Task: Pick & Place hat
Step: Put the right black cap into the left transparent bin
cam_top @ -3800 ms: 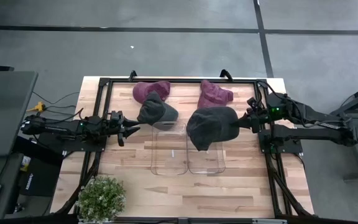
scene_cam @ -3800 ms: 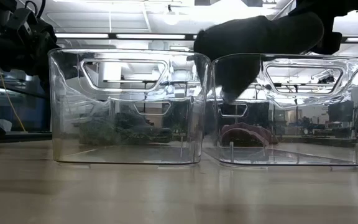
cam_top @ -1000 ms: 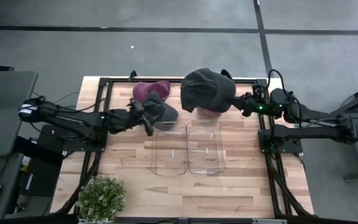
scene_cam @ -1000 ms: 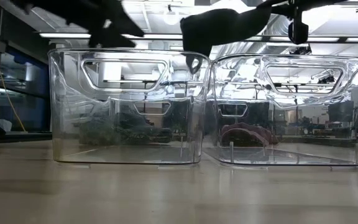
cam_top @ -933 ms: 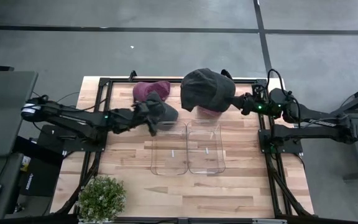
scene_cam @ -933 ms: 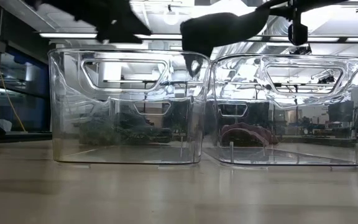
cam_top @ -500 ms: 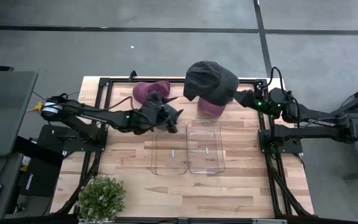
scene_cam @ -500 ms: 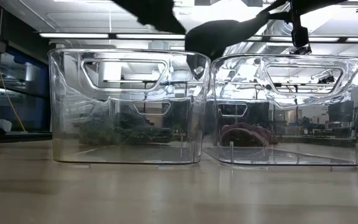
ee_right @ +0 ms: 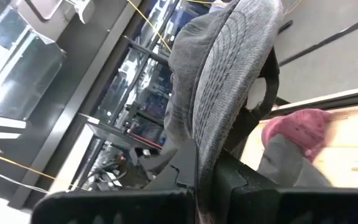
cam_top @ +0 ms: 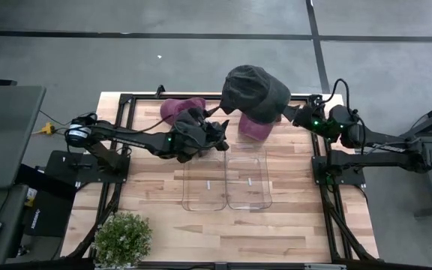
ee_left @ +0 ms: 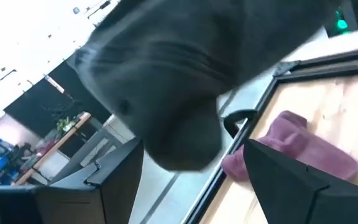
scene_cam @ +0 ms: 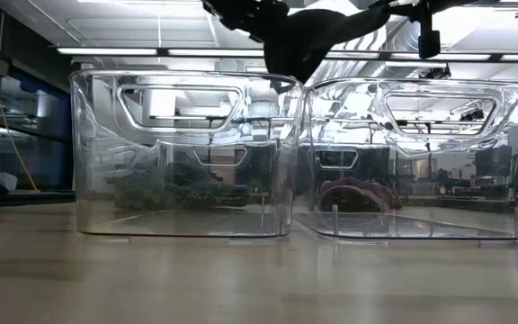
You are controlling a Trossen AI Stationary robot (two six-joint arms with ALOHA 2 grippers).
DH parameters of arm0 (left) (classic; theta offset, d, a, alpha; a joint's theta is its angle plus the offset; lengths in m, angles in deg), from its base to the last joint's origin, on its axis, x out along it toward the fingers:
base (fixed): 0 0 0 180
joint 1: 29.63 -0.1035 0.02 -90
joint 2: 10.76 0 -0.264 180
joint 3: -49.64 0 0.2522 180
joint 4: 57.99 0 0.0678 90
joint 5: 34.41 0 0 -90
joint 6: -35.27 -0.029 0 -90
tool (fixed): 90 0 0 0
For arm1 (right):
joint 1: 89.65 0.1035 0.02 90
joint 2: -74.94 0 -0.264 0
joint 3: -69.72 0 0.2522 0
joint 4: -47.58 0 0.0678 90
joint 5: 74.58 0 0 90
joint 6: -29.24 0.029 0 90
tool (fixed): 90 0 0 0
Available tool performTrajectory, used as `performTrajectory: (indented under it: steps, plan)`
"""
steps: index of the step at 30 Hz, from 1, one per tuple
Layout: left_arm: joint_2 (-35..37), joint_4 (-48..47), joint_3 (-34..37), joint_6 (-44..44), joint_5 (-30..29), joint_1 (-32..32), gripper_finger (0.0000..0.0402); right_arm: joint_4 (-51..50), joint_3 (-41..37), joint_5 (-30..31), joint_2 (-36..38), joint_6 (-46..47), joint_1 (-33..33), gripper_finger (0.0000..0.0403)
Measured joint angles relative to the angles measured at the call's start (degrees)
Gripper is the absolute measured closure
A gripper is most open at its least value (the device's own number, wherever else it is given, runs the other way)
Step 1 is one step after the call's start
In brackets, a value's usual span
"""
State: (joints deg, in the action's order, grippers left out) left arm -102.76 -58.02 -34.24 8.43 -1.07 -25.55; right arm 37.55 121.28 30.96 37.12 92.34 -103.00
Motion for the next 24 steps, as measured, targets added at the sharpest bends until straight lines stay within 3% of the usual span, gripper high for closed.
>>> performTrajectory:
  steps: [12, 24]
  plan:
    - [-0.05, -0.59, 0.04, 1.06, -6.64, -0.7, 0.0134, 0.83, 0.0, -1.94, -0.13, -0.34, -0.02, 0.0396]
    - [2.96, -0.43, 0.15, 26.86, -5.9, -0.72, 0.0134, 0.39, 0.0, -10.14, 0.9, -8.54, -1.93, 0.0395]
